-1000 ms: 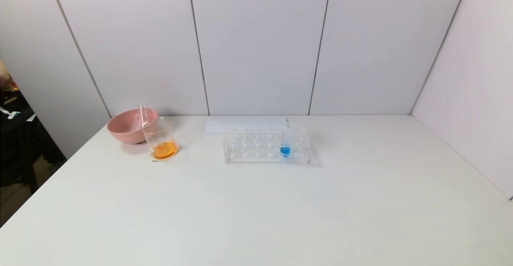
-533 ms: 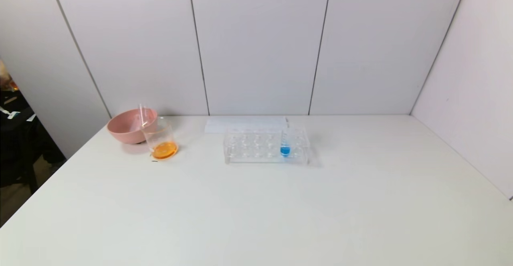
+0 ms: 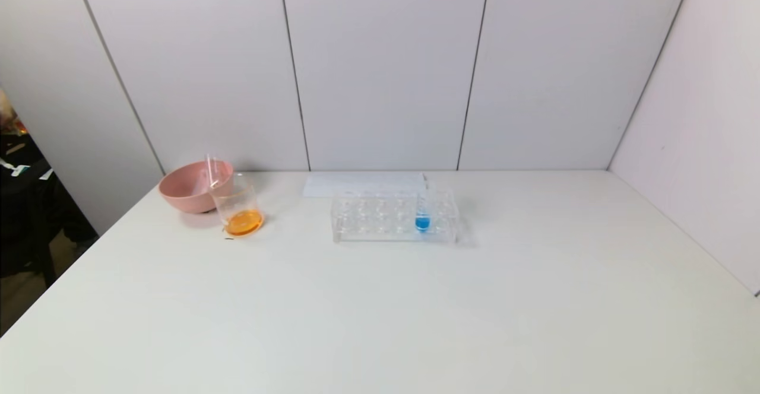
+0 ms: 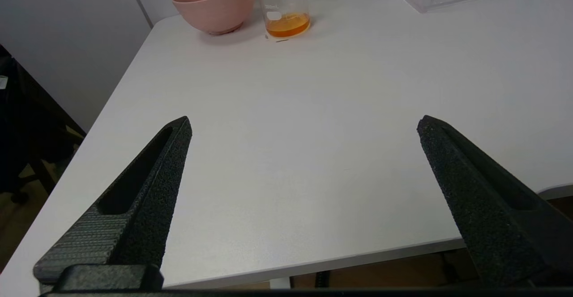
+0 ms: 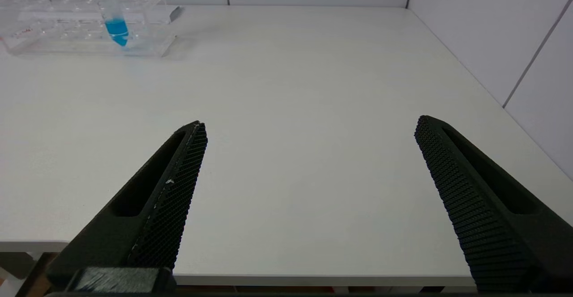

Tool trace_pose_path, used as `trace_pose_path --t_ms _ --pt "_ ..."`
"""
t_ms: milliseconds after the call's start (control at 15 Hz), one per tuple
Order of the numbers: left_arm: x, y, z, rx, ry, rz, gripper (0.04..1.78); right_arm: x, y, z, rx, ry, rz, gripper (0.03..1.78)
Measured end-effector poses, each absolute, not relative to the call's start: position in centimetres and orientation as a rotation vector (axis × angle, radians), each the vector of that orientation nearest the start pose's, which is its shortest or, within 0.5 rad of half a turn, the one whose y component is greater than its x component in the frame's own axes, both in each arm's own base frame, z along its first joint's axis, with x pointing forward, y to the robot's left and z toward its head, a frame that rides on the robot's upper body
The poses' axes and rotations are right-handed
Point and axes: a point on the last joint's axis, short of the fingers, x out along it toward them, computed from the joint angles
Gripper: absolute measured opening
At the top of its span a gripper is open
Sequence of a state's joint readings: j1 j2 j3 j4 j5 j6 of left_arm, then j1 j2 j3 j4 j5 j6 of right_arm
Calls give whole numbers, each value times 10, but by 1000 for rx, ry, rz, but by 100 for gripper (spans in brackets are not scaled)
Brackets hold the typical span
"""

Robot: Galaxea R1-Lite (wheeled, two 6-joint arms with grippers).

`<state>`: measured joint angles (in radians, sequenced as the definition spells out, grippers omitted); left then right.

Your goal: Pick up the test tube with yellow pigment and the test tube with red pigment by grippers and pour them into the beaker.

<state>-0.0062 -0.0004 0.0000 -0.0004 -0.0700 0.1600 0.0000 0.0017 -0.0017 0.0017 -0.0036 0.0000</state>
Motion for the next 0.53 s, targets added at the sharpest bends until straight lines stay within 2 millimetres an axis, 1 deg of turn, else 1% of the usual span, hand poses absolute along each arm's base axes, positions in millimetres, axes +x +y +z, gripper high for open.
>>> trace_pose_path --t_ms 533 --pt "-23 -1 75 138 -5 -75 176 -23 0 76 0 2 -4 170"
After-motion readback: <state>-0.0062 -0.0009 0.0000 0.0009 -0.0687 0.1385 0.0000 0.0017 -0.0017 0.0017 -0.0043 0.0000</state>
